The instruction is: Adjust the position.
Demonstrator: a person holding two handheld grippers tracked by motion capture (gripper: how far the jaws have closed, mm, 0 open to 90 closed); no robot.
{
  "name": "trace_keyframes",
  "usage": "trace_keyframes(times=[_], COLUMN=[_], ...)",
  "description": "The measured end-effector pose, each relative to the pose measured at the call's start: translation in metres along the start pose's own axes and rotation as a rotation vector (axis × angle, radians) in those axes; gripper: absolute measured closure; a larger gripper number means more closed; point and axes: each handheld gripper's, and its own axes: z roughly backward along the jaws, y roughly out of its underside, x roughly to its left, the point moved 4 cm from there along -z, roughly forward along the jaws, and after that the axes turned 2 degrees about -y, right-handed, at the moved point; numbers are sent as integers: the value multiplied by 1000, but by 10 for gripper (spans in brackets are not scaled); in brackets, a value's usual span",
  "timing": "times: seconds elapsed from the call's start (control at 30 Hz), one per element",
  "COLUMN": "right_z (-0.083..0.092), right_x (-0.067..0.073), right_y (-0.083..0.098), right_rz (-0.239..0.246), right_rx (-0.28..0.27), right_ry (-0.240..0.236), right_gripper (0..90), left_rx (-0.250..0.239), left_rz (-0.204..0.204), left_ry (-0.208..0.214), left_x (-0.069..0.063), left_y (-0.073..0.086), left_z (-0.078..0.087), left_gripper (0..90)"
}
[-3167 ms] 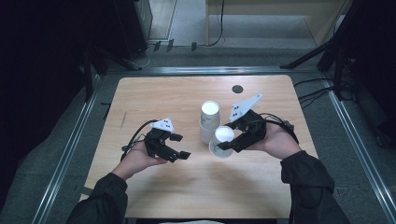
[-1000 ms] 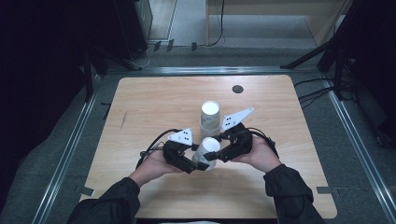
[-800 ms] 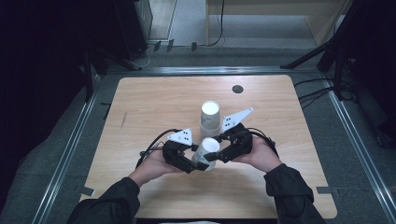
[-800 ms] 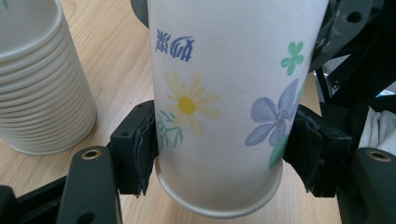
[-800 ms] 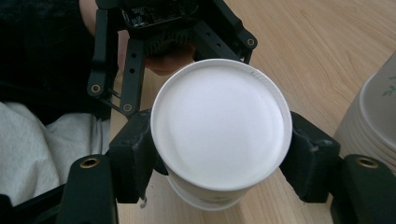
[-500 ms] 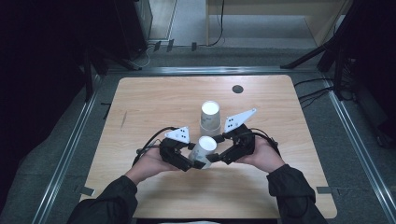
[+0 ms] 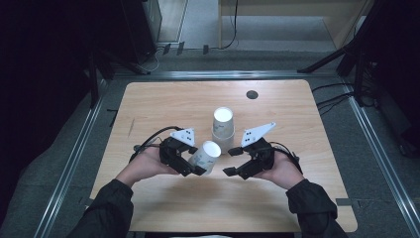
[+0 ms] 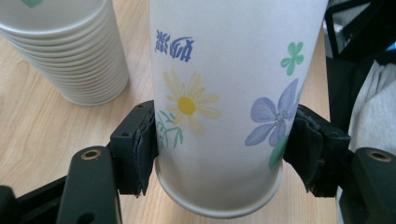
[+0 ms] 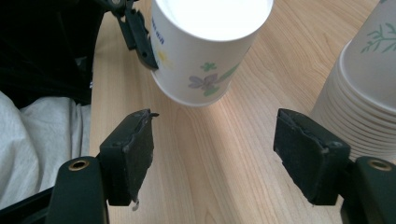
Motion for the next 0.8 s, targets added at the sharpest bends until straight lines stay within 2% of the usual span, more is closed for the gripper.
trace_keyframes(times=[0.1, 0.23, 0.33, 0.37, 0.47, 0.57, 0.8], right_z=[-1, -4, -6, -6, -9, -13, -25], right_x=[0, -1, -3, -3, -3, -3, 3], right_y=[0, 2, 2, 2, 3, 2, -1], right_rz=[-1, -6, -8, -6, -4, 5, 20], right_rx=[-5, -11, -11, -12, -14, -12, 0], right_ry=[5, 9, 13, 15, 11, -1, -54], right_gripper=[286, 286, 287, 288, 289, 289, 289], left_rx=[24, 88, 108, 121, 151, 191, 216], left_rz=[-16, -54, -57, -70, -78, -109, -135], left_ry=[-3, -44, -40, -43, -27, -20, 12], left_x=[1, 4, 4, 3, -2, -7, -15], left_y=[-4, -8, -8, -7, -4, -3, -5], left_z=[3, 4, 0, -2, -9, -19, -33], left_gripper=[316, 316, 316, 316, 315, 314, 312])
